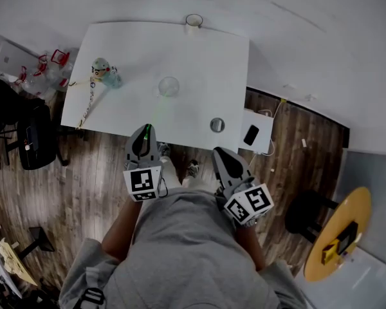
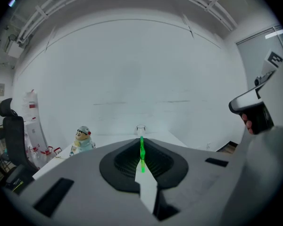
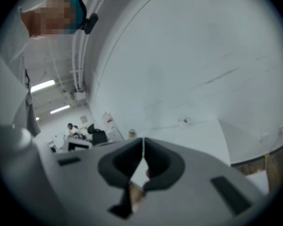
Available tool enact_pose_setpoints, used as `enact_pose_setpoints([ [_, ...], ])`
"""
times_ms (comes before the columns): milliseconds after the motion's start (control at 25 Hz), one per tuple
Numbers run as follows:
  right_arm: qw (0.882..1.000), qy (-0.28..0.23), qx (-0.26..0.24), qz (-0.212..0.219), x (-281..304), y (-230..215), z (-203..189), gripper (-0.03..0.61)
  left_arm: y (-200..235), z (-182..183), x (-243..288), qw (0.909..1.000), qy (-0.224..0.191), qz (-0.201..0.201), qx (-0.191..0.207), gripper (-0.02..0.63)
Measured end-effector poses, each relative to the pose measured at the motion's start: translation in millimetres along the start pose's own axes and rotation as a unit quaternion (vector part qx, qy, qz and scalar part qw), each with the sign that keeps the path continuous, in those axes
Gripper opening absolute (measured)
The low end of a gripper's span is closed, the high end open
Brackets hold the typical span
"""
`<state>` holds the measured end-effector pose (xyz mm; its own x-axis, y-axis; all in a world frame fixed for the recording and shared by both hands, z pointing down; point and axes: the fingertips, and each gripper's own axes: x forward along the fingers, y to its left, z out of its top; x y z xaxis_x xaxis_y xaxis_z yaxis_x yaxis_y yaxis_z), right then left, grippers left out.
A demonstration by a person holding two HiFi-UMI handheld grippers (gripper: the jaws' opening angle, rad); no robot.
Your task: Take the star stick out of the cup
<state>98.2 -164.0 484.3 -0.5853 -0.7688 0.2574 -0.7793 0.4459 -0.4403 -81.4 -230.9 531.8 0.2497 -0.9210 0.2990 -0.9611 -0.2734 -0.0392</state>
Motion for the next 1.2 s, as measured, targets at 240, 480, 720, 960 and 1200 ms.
enact_pose_setpoints([
  [240,0.999,0.008,-0.005,0.032,-11,8,-8,0.035,1,-5,-32,0.9993,-0.009,0.034,-0.013,0.044],
  [480,0.998,0.022,-0.014,0.061,-18,18,-19,0.035,0,-18,-63,0.9976,-0.006,0.062,-0.028,0.044],
  [720,0.995,0.029,-0.027,0.087,-22,33,-26,0.035,1,-23,-90,0.9963,-0.015,0.08,-0.03,0.043],
  [960,0.994,0.028,-0.033,0.105,-27,40,-31,0.035,-2,-19,-109,0.9949,-0.034,0.088,-0.037,0.044],
  [1200,0.993,0.017,-0.042,0.109,-32,43,-27,0.035,-8,-3,-115,0.9948,-0.055,0.084,-0.018,0.044],
])
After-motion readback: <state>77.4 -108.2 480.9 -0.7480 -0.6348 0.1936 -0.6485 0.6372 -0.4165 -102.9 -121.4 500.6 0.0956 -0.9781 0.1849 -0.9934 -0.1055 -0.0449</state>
